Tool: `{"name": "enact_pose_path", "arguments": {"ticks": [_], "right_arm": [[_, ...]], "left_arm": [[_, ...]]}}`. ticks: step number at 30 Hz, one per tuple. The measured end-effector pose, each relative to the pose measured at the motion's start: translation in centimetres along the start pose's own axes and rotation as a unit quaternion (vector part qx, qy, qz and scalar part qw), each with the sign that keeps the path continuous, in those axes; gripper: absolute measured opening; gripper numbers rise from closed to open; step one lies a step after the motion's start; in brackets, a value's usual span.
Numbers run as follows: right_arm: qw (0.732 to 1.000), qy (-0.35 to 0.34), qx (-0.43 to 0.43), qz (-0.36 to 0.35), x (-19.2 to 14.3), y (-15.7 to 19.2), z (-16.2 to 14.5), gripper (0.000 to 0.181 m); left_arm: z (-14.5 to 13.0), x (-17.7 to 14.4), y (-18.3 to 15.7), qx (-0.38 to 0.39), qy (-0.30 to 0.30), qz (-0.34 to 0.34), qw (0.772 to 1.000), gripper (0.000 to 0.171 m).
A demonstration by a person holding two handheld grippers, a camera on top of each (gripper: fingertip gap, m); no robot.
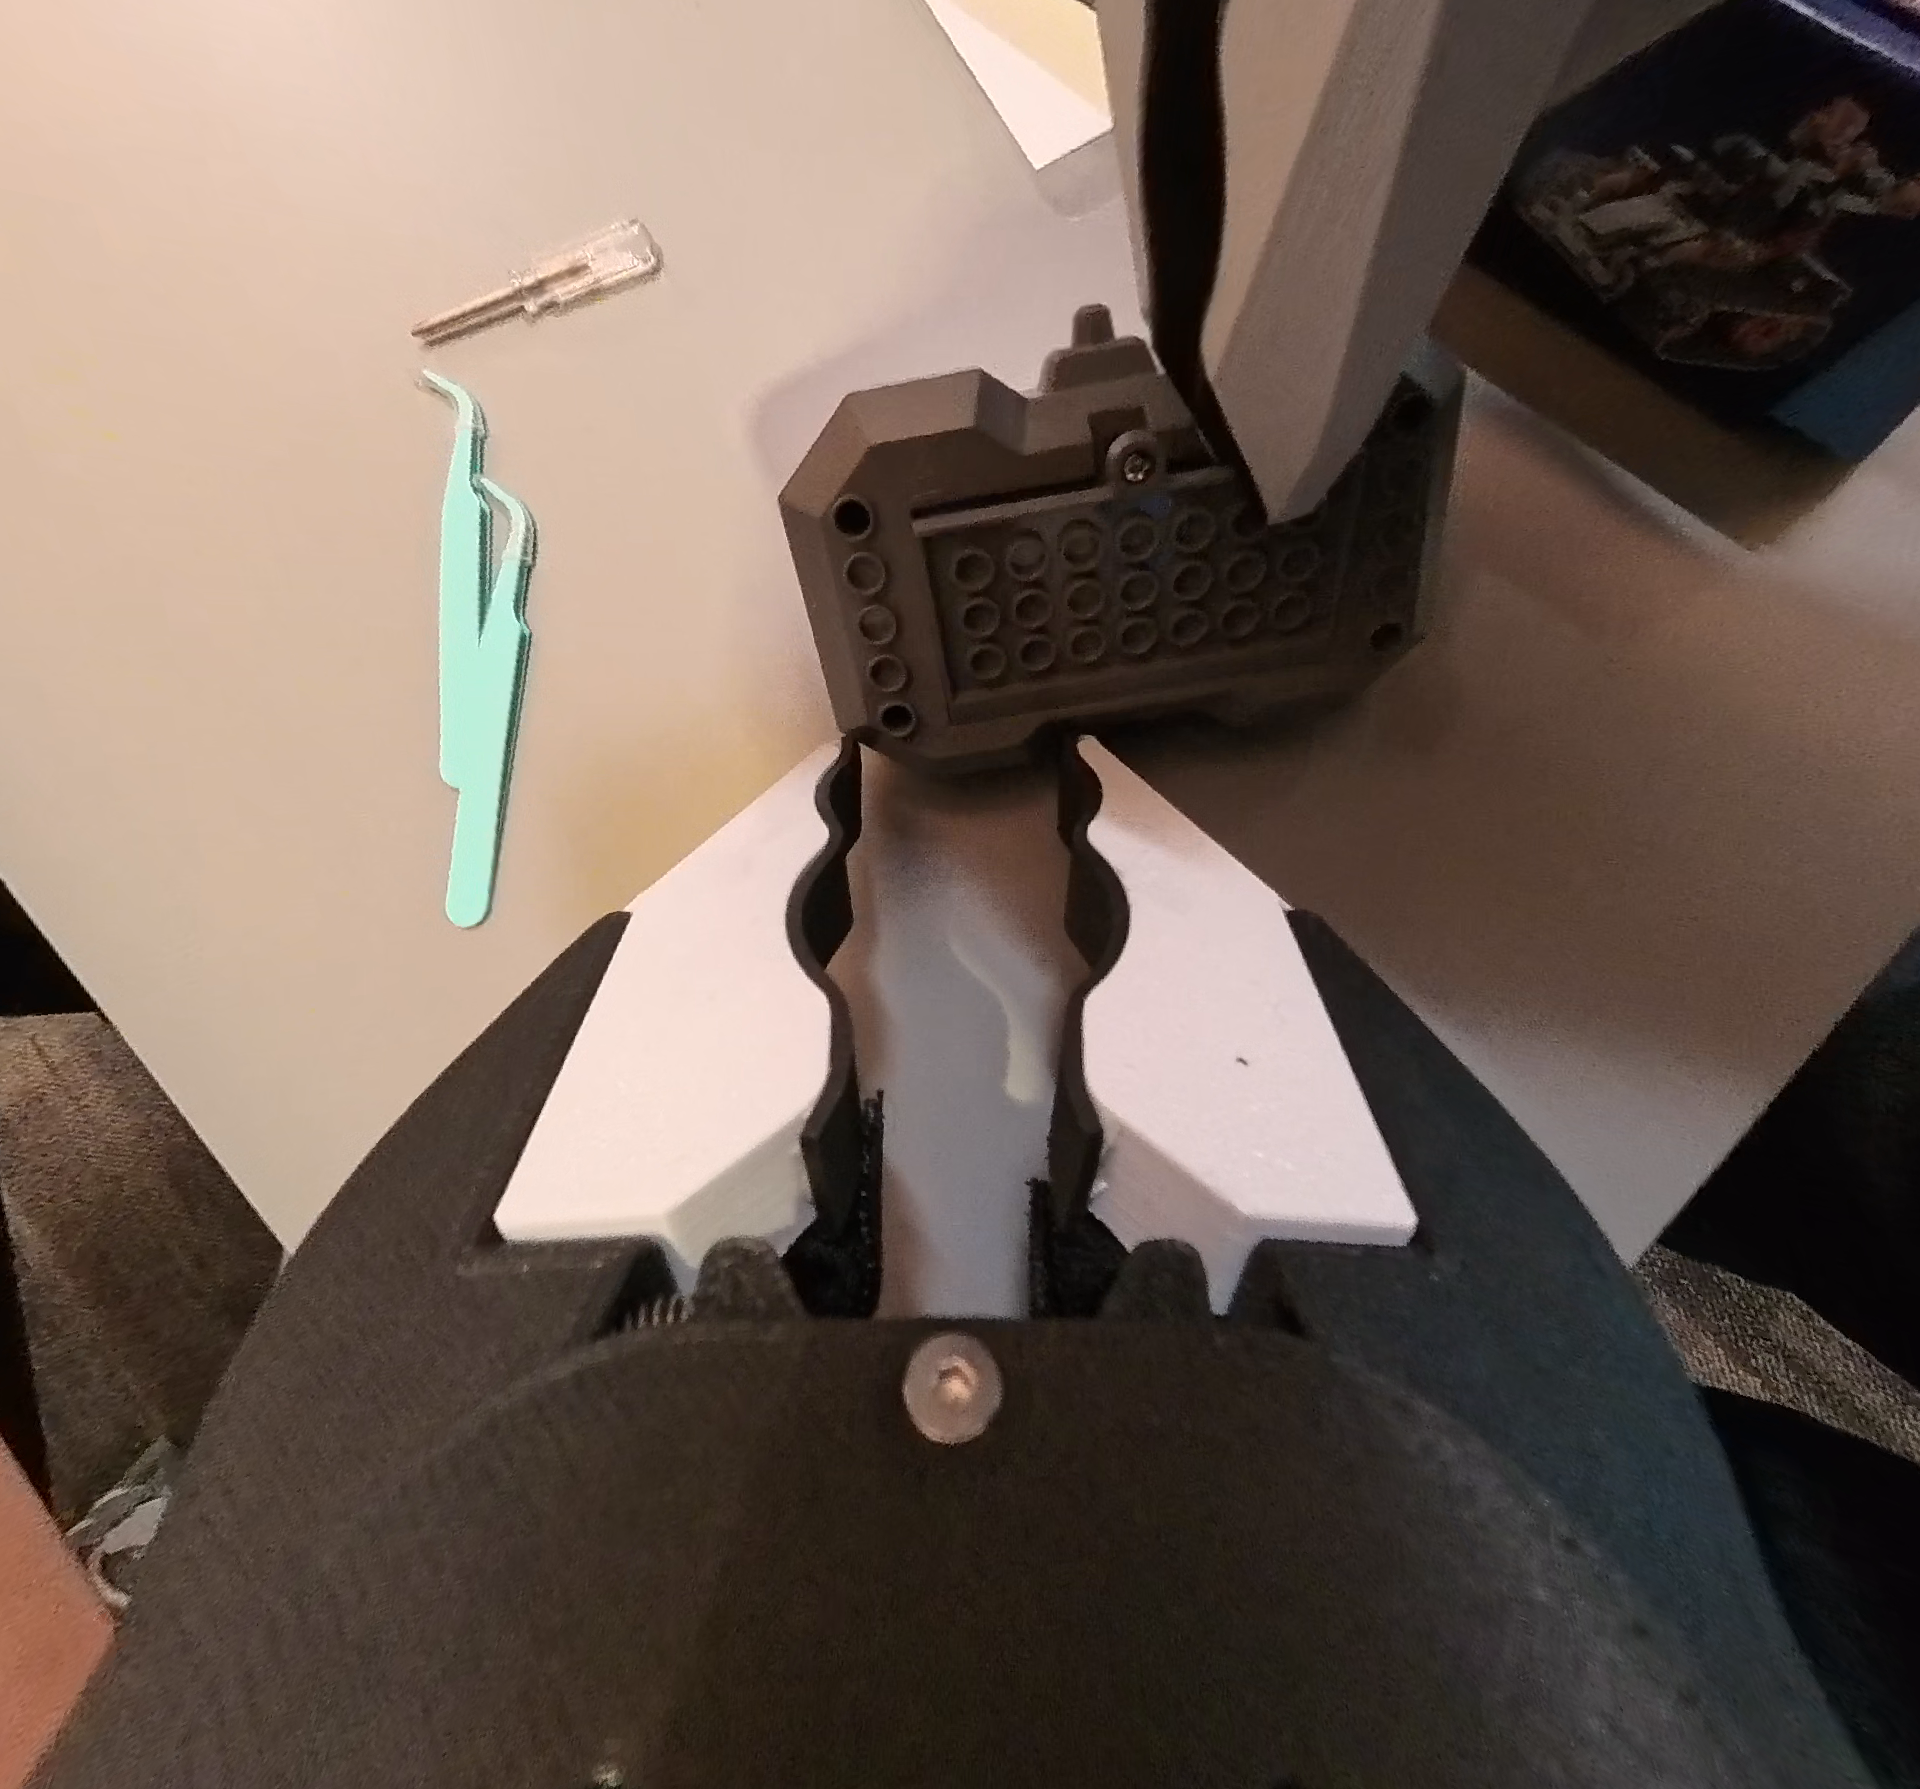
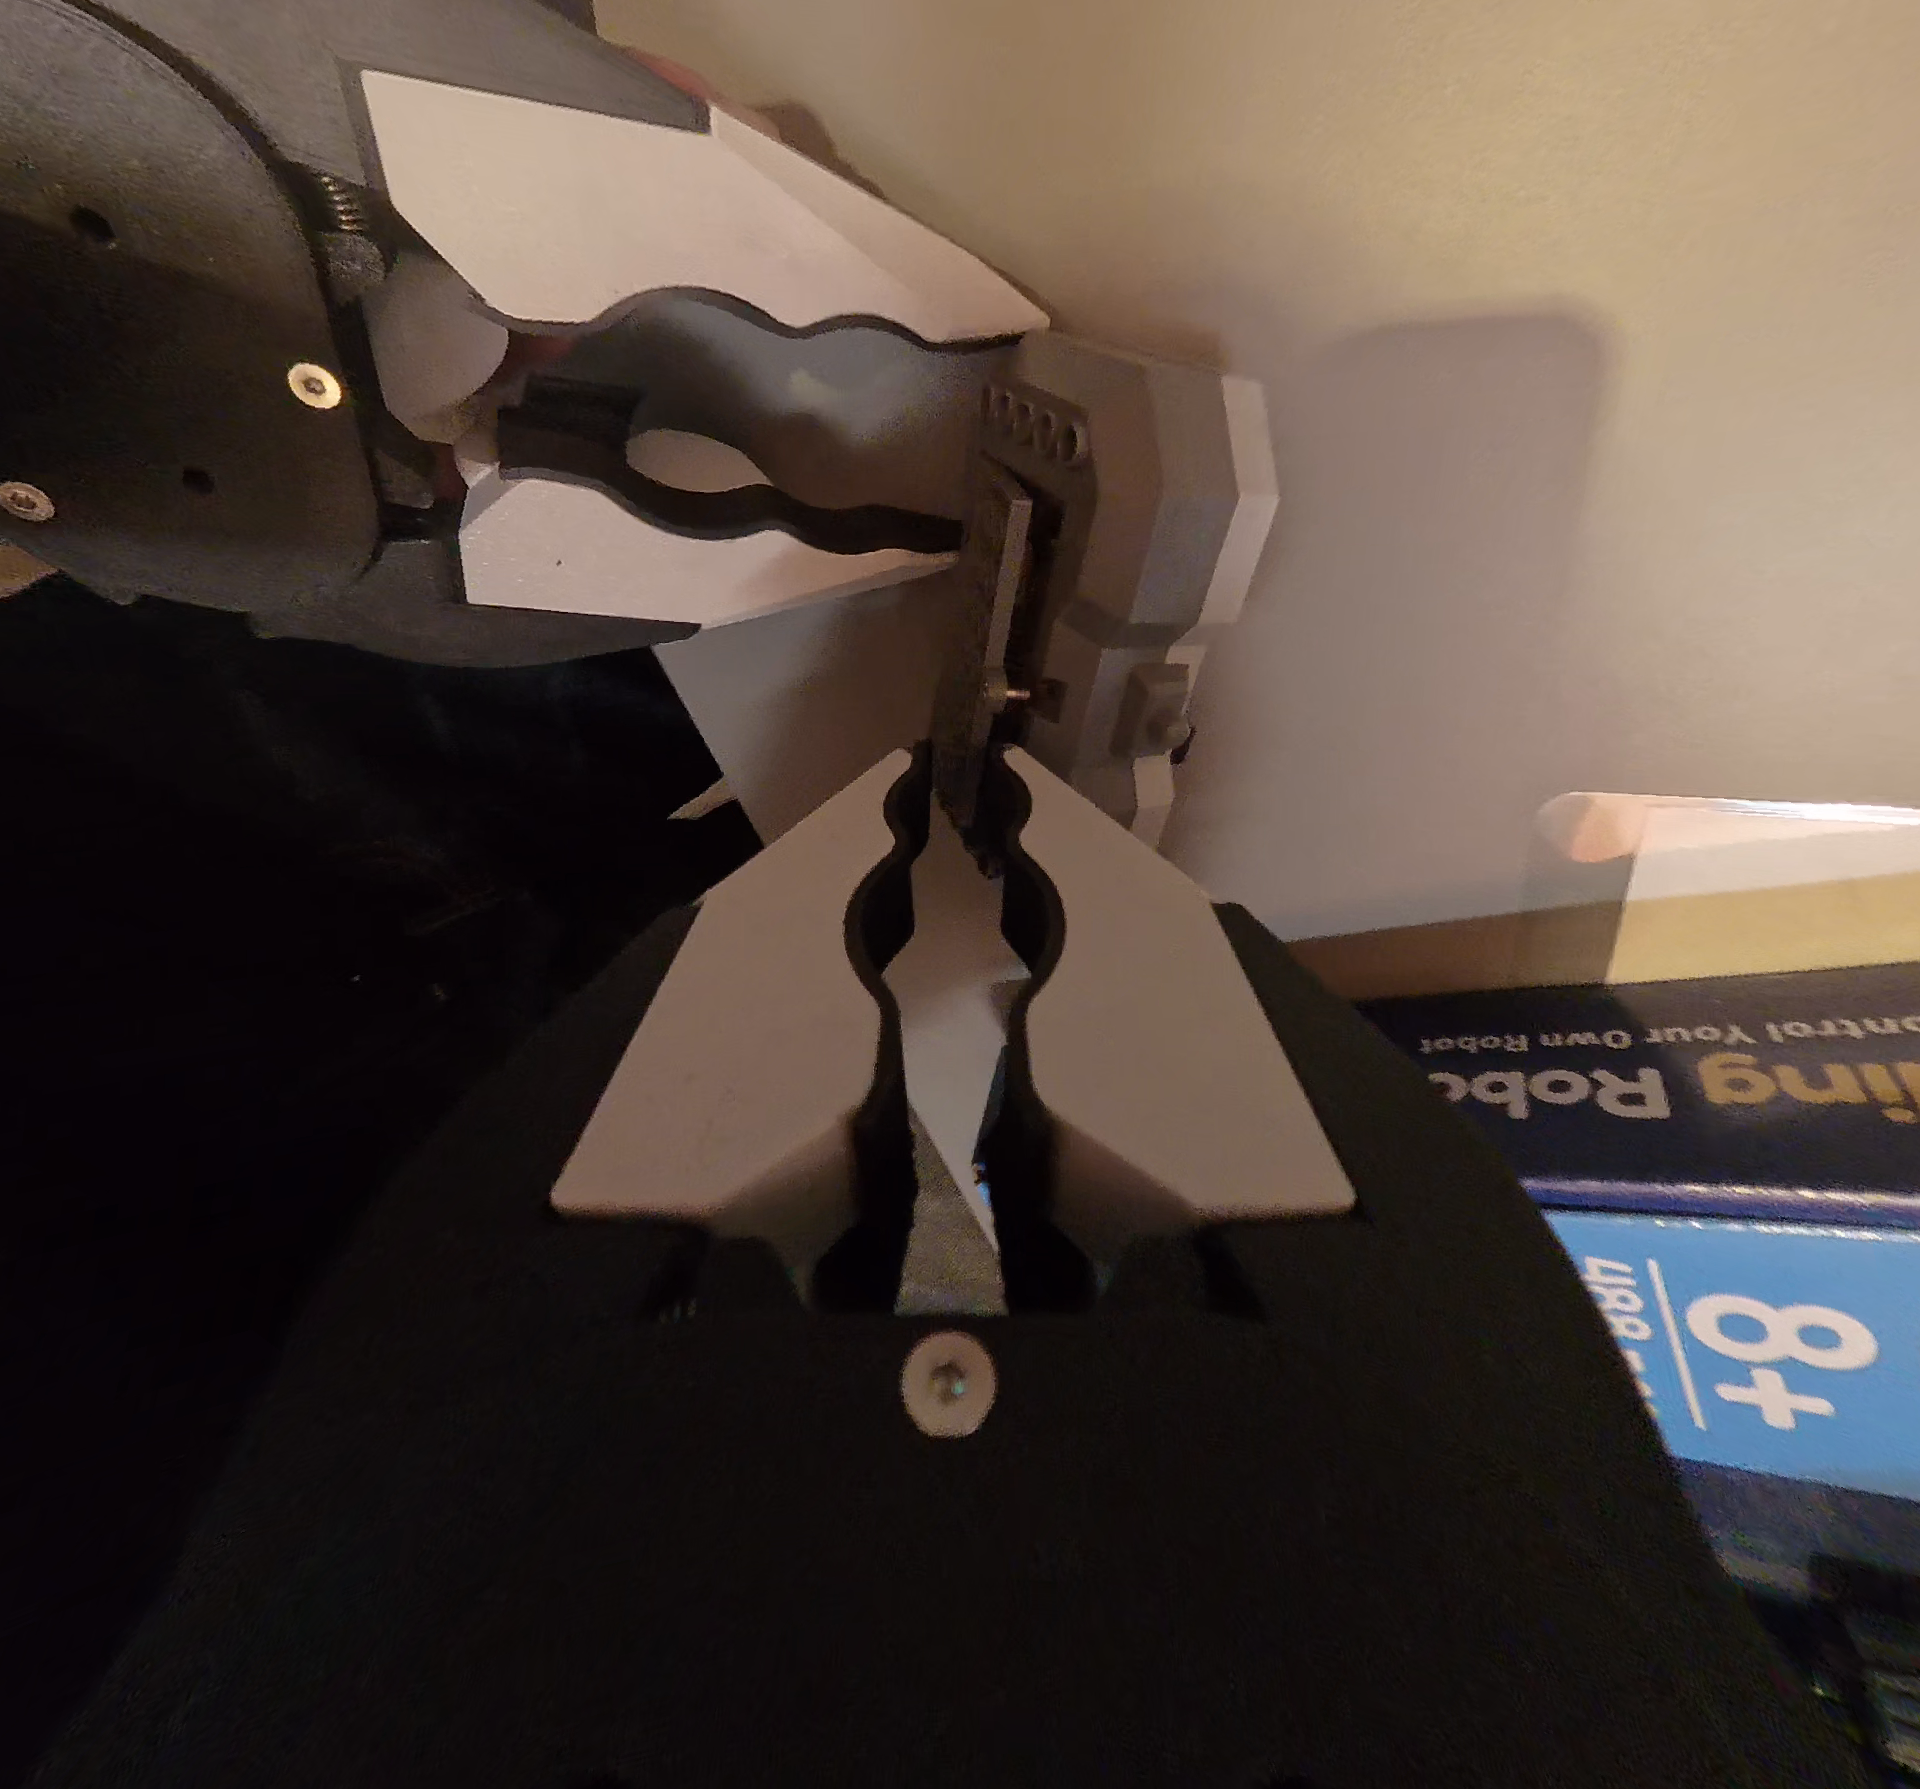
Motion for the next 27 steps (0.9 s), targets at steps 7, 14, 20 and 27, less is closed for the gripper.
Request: {"name": "enact_pose_path", "arguments": {"ticks": [7, 14, 20, 27], "right_arm": [[1.000, -0.017, -0.003, -0.013, -0.4, -0.1, -0.5, 0.009], [0.998, -0.045, 0.003, -0.053, -1.8, -0.3, -1.1, 0.036], [0.997, -0.033, 0.030, -0.060, 0.8, -1.9, -1.8, 0.054], [0.998, -0.021, 0.002, -0.053, 1.3, -2.1, -1.4, 0.040]], "left_arm": [[0.2, 0.2, 0.4, 0.002, 0.000, -0.002, 1.000, 0.039], [0.7, -0.4, 0.9, 0.001, -0.008, -0.028, 1.000, 0.048], [1.9, -0.3, 2.3, 0.005, -0.013, -0.073, 0.997, 0.052], [2.6, 0.0, 2.7, 0.041, -0.012, -0.139, 0.989, 0.057]]}}
Point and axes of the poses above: each gripper's, where its closed fingertips meet, x out along the fingers, z out of its top, y = z × x across the jaws, the point moved 5 cm from there along -x, back along the fingers, and after that the axes turned 8 degrees about z, right-handed, at the moved point
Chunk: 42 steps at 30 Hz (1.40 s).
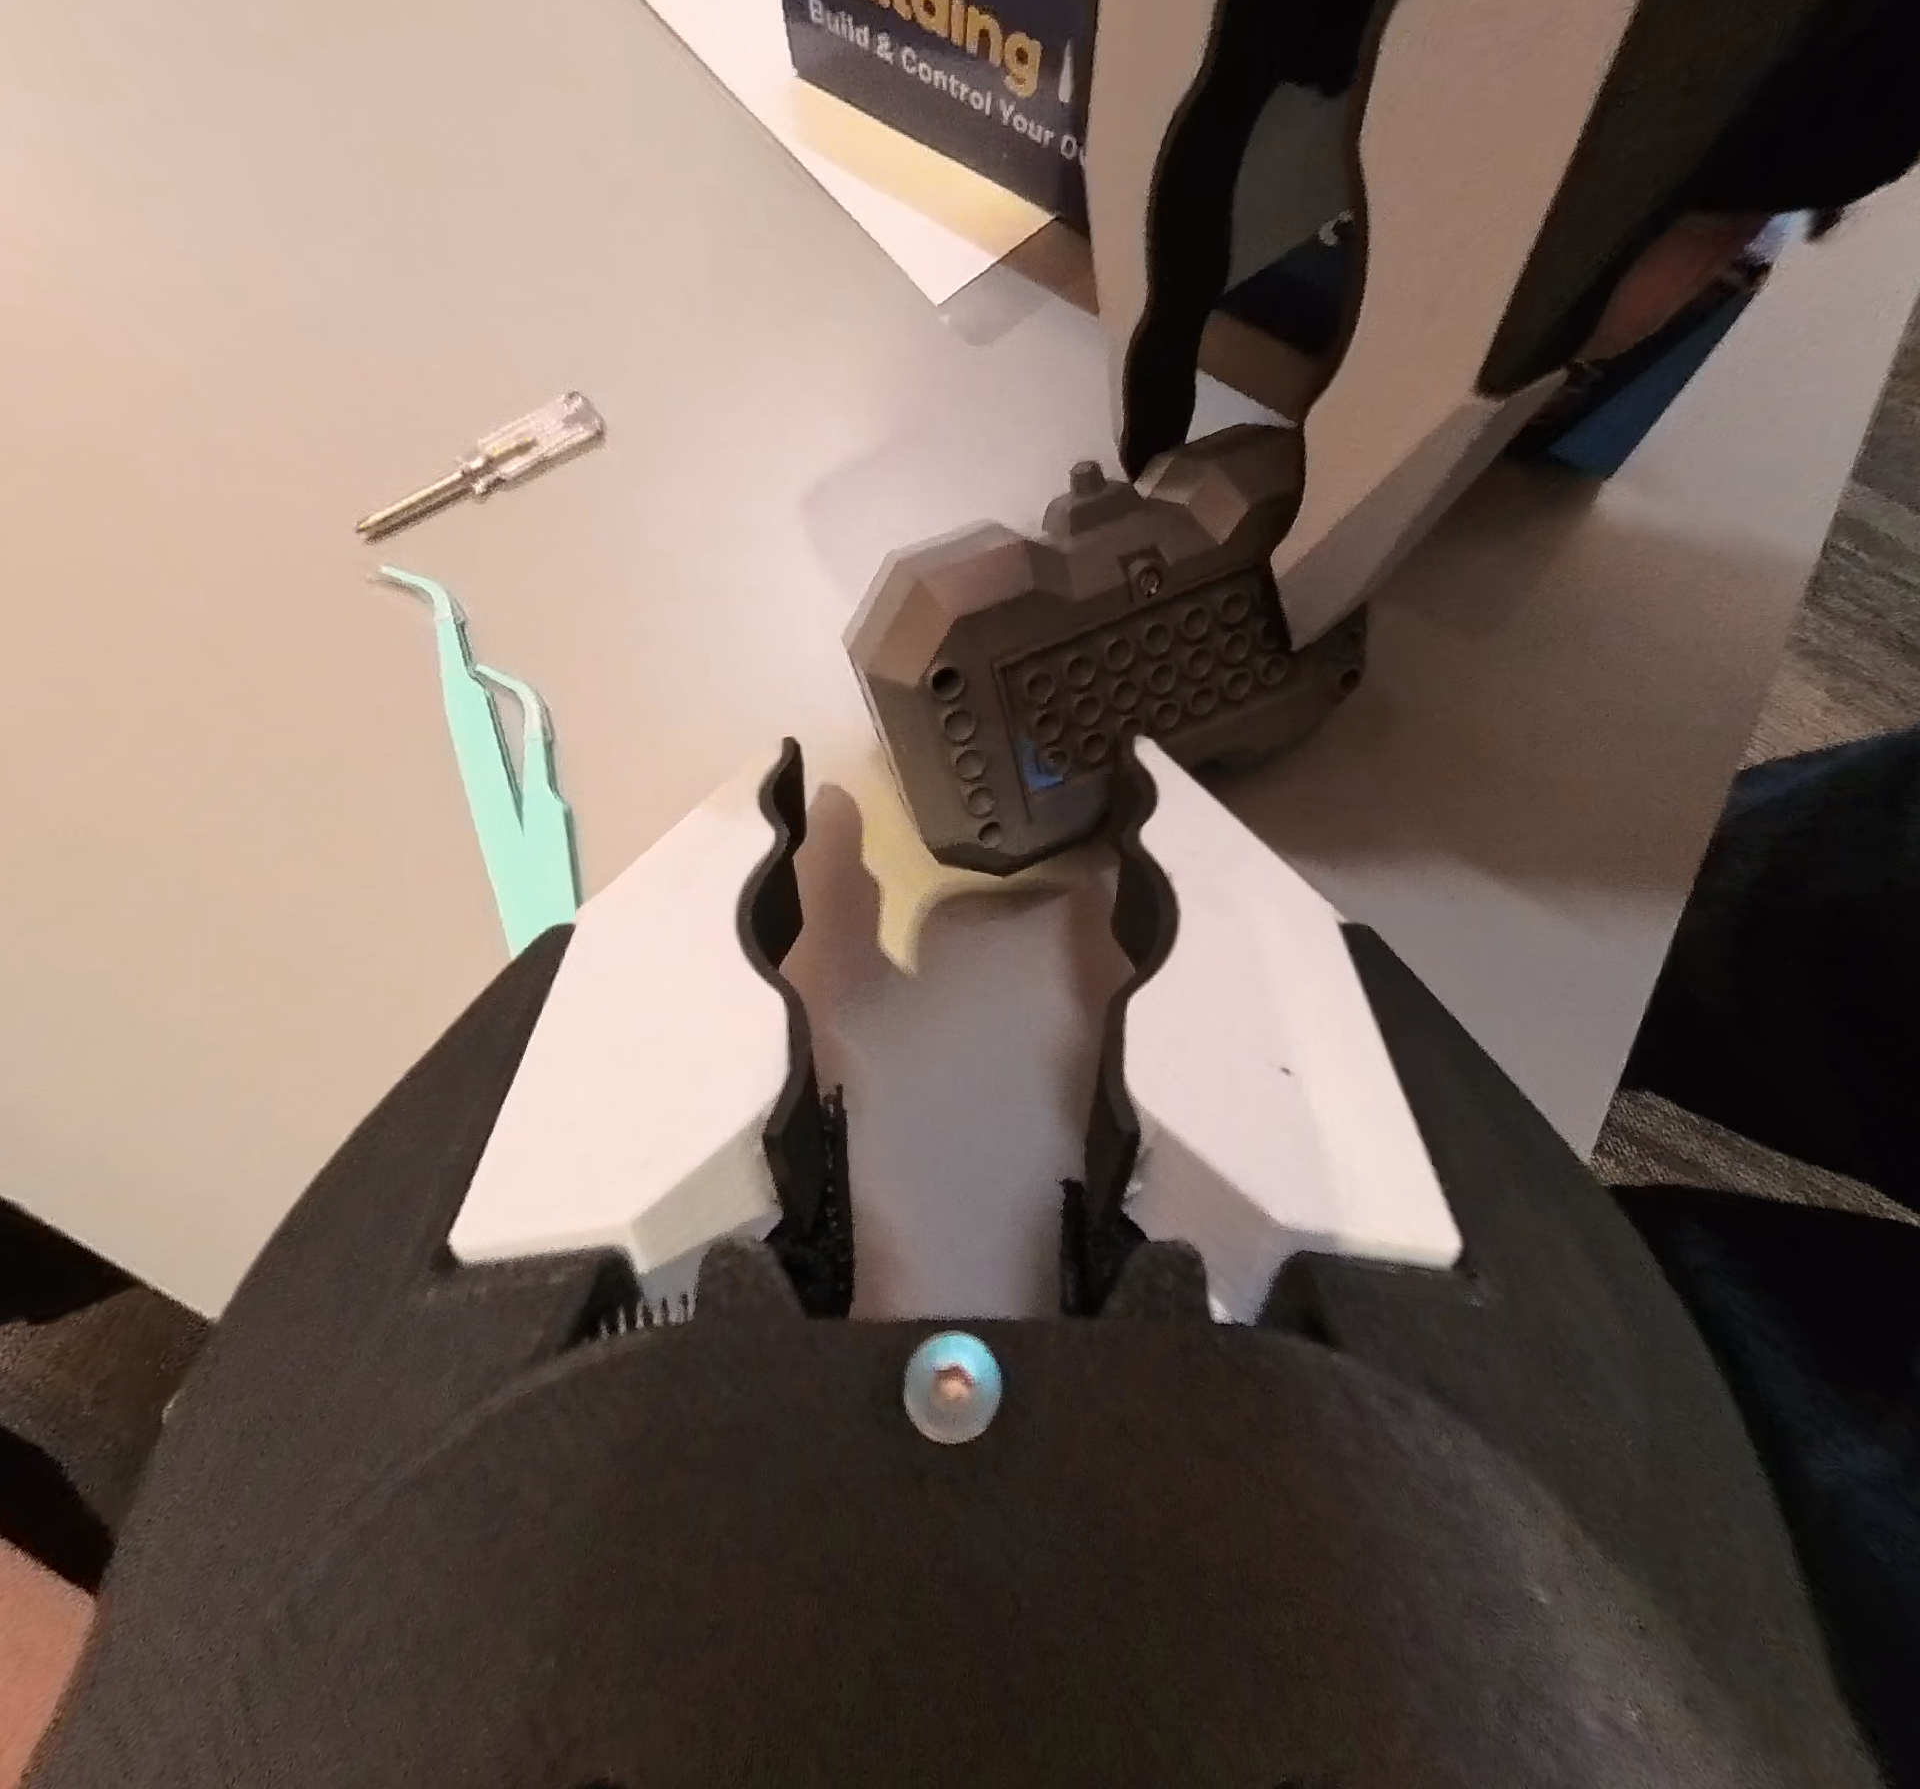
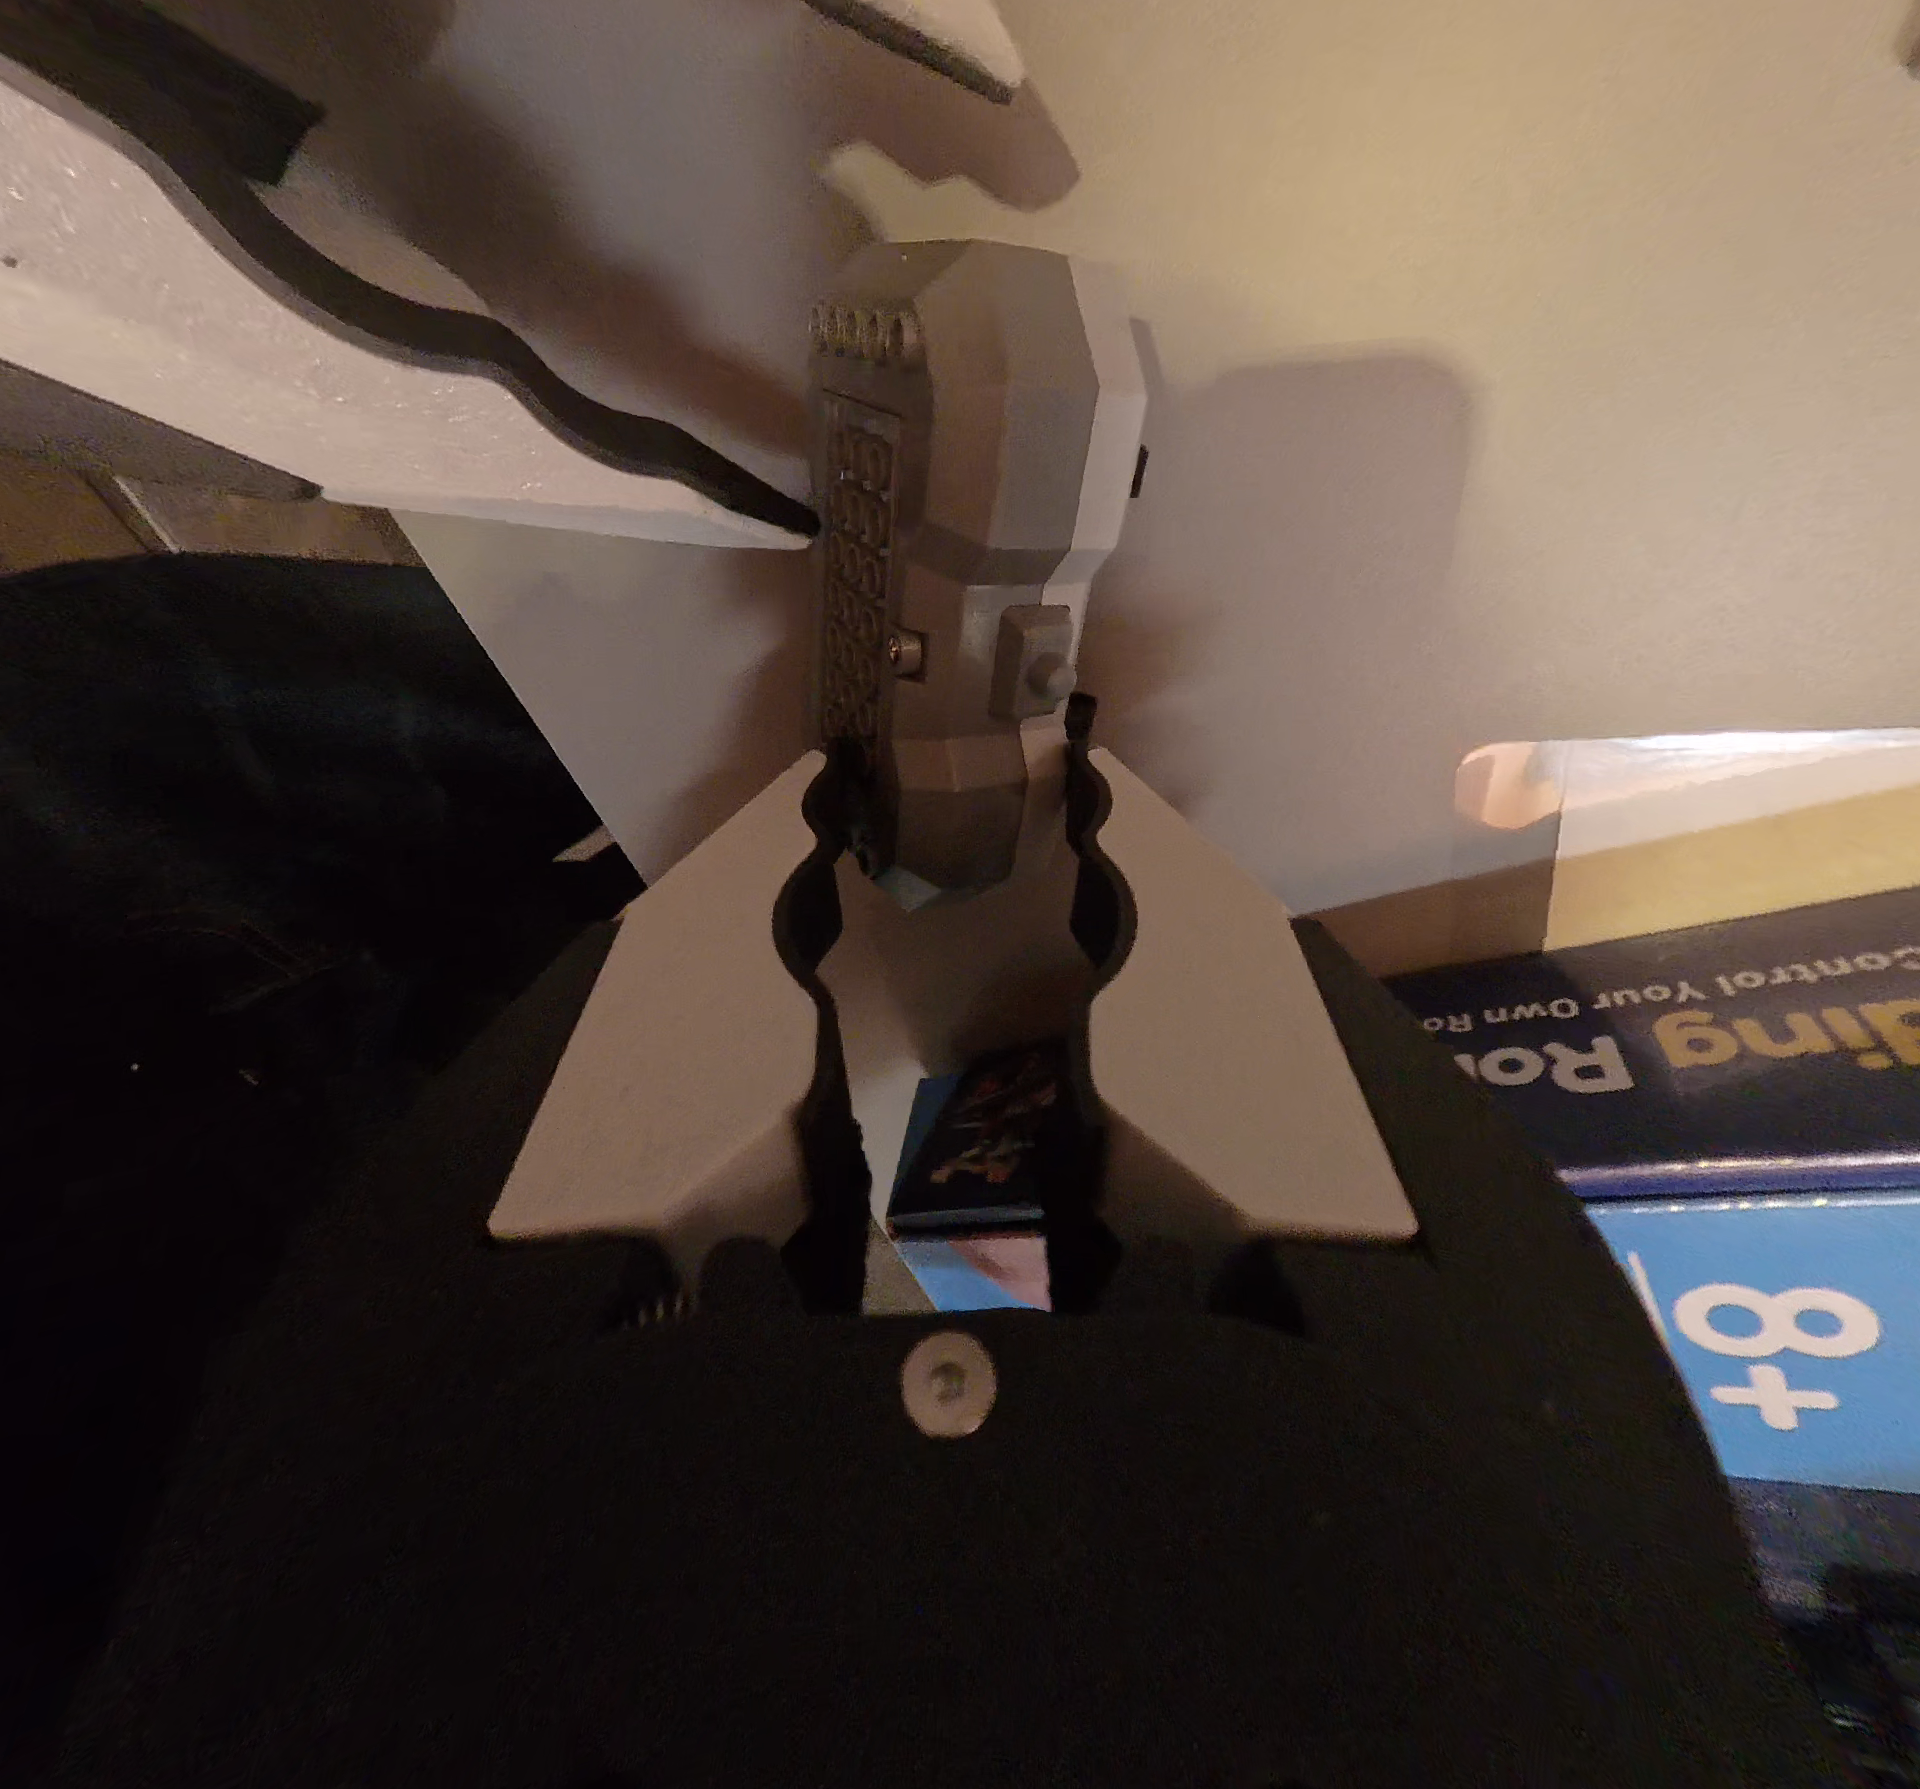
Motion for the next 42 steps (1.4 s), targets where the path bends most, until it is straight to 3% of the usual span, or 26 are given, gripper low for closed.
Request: {"name": "enact_pose_path", "arguments": {"ticks": [7, 11, 15, 17, 20, 23, 26, 30, 35, 38, 42], "right_arm": [[0.988, 0.053, -0.144, 0.015, 0.7, 1.2, 1.6, 0.039], [0.967, 0.074, -0.238, 0.045, 0.5, 1.6, 2.6, 0.034], [0.953, 0.102, -0.281, 0.055, 0.5, 1.3, 2.9, 0.035], [0.958, 0.100, -0.263, 0.062, 0.0, 1.1, 3.3, 0.038], [0.978, 0.024, -0.199, 0.059, -1.9, 0.3, 5.0, 0.040], [0.991, -0.092, -0.102, -0.001, -3.5, -2.7, 6.9, 0.035], [0.979, -0.167, -0.050, -0.106, -4.5, -6.3, 8.0, 0.033], [0.970, -0.181, -0.029, -0.157, -3.8, -8.6, 8.5, 0.029], [0.971, -0.166, -0.021, -0.169, -1.9, -10.0, 8.7, 0.022], [0.970, -0.165, -0.031, -0.174, -1.6, -10.0, 8.9, 0.005], [0.974, -0.157, -0.021, -0.160, -1.7, -9.9, 9.0, 0.005]], "left_arm": [[-0.2, -0.6, 0.0, -0.023, 0.025, -0.059, 0.998, 0.065], [-1.2, -0.6, -1.3, -0.045, 0.045, -0.099, 0.993, 0.059], [-1.4, -0.8, -1.4, -0.099, 0.044, -0.075, 0.991, 0.053], [-1.6, -0.9, -1.5, -0.134, 0.039, -0.059, 0.988, 0.052], [-2.2, -1.2, -1.5, -0.202, 0.025, -0.023, 0.979, 0.051], [-2.8, -1.7, -1.1, -0.265, 0.015, 0.022, 0.964, 0.051], [-3.1, -1.8, -0.7, -0.342, 0.000, 0.044, 0.939, 0.051], [-3.1, -1.8, -0.3, -0.381, -0.009, 0.066, 0.922, 0.050], [-3.0, -1.7, 0.6, -0.472, -0.035, 0.061, 0.879, 0.050], [-2.9, -1.6, 0.7, -0.484, -0.040, 0.060, 0.872, 0.050], [-2.7, -1.5, 0.3, -0.489, -0.052, 0.047, 0.869, 0.040]]}}
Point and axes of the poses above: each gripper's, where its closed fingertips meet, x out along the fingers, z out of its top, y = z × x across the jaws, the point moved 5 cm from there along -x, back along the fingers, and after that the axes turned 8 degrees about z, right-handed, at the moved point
